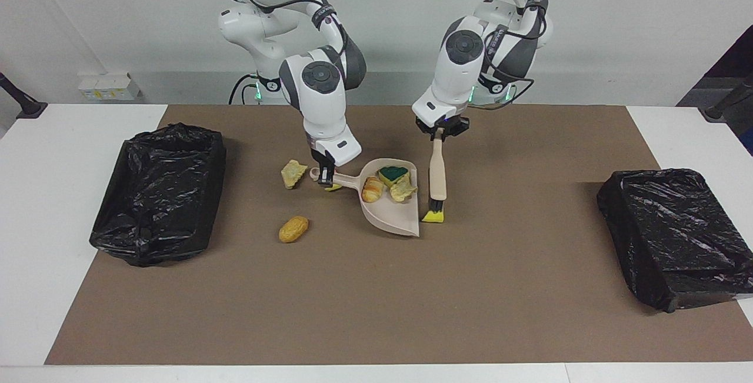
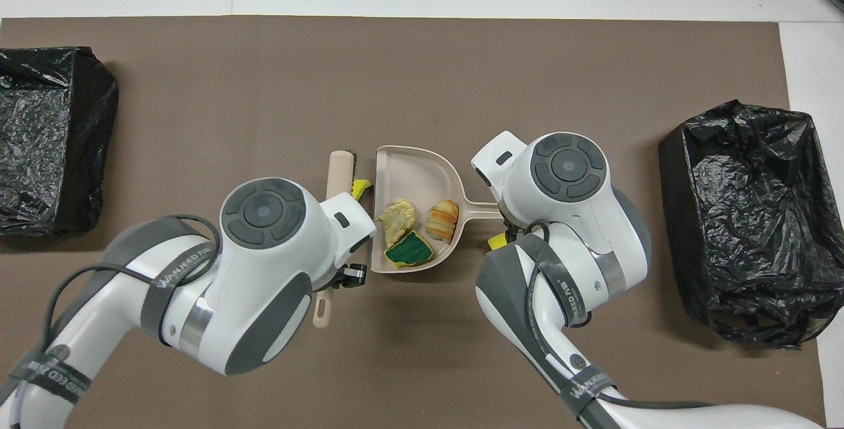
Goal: Sweep and dump trash in bin
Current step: 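Sweep the remaining trash into the dustpan with the left gripper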
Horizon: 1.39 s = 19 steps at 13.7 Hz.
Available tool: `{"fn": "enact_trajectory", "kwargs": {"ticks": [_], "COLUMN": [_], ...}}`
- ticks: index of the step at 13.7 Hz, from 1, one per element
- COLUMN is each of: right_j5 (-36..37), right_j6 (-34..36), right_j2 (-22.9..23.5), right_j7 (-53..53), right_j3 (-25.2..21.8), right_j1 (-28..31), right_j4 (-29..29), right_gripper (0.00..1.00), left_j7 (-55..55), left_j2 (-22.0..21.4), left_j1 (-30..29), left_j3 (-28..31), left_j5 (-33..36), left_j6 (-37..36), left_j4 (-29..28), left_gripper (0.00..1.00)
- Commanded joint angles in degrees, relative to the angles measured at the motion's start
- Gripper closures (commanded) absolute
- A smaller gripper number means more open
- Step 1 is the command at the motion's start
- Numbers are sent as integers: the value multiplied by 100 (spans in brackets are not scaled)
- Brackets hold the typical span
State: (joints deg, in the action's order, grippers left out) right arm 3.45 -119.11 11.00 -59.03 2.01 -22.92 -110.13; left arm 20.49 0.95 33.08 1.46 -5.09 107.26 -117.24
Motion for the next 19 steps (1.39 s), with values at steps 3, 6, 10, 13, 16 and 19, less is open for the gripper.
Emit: {"fn": "enact_trajectory", "kwargs": {"ticks": [3, 6, 10, 13, 16, 19], "right_j5": [104, 112, 112, 112, 112, 112], "right_j6": [28, 2, 19, 11, 11, 19], "right_j2": [-107, -107, -124, -115, -115, -107], "right_j7": [-39, -12, 24, 24, 24, 24], "right_j3": [28, 28, 28, 28, 28, 28], "right_j1": [-107, -107, -116, -107, -107, -107], "right_j4": [-167, -184, -193, -193, -193, -193], "right_gripper": [100, 100, 100, 100, 100, 100], "left_j7": [-740, -1493, -1820, -1812, -1777, -1559], "left_j2": [563, 591, 495, 398, 152, -121], "left_j1": [-548, -548, -330, -31, 119, 224], "left_j3": [-49, -49, -102, -111, -155, -268], "left_j5": [366, 377, 368, 342, 97, -221], "left_j6": [23, 23, -100, -423, -645, -610], "left_j4": [26, 17, -211, -195, -107, -53], "left_gripper": [100, 100, 100, 100, 100, 100]}}
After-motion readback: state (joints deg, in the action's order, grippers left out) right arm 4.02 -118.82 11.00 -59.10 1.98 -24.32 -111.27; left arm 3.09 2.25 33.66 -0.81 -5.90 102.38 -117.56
